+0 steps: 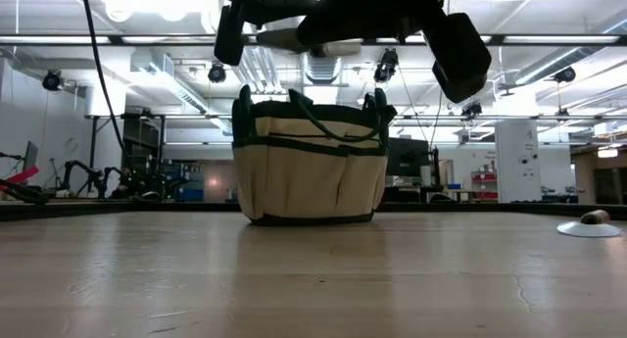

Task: Pick & Place Garden tools in Gardening bag
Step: Put the left brown trowel into the gardening bag

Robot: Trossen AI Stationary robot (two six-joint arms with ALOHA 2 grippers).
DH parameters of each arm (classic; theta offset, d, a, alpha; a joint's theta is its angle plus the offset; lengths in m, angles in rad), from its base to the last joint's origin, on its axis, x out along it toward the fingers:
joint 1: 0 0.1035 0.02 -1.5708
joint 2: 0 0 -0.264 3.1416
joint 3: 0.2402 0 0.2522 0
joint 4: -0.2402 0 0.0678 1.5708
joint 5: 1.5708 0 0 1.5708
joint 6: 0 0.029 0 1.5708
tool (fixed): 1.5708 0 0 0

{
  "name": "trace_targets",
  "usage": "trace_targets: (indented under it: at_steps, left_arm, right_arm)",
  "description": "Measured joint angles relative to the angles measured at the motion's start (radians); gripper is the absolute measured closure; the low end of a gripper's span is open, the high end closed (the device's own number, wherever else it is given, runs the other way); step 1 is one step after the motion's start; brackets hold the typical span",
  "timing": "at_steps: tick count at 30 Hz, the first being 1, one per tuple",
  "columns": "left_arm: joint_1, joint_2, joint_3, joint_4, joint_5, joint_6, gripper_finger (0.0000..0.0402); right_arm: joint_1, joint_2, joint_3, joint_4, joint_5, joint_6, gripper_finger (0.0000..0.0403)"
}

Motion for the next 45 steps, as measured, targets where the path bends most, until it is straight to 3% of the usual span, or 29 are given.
trace_targets:
  at_steps: [12, 20, 26, 30, 38, 45]
  left_arm:
    - [-0.003, -0.020, 0.000, -0.013, 0.032, 0.196, 0.0301]
    - [-0.055, -0.097, 0.000, -0.010, 0.032, 0.487, 0.0303]
    - [-0.083, -0.115, -0.001, 0.029, 0.056, 0.641, 0.0301]
    - [-0.089, -0.107, -0.001, 0.134, 0.109, 0.763, 0.0303]
    - [-0.106, -0.106, -0.001, 0.237, 0.313, 0.878, 0.0301]
    - [-0.106, -0.105, -0.001, 0.267, 0.324, 0.885, 0.0302]
  right_arm:
    - [0.021, -0.024, 0.001, -0.032, -0.043, 0.133, 0.0396]
    - [0.010, -0.184, -0.074, -0.065, -0.287, 0.390, 0.0395]
    - [-0.047, -0.340, -0.207, 0.137, -0.589, 0.554, 0.0395]
    - [-0.100, -0.390, -0.307, 0.324, -0.705, 0.645, 0.0395]
    - [-0.174, -0.378, -0.468, 0.681, -0.757, 0.757, 0.0395]
    - [-0.234, -0.247, -0.477, 0.839, -0.759, 0.767, 0.0395]
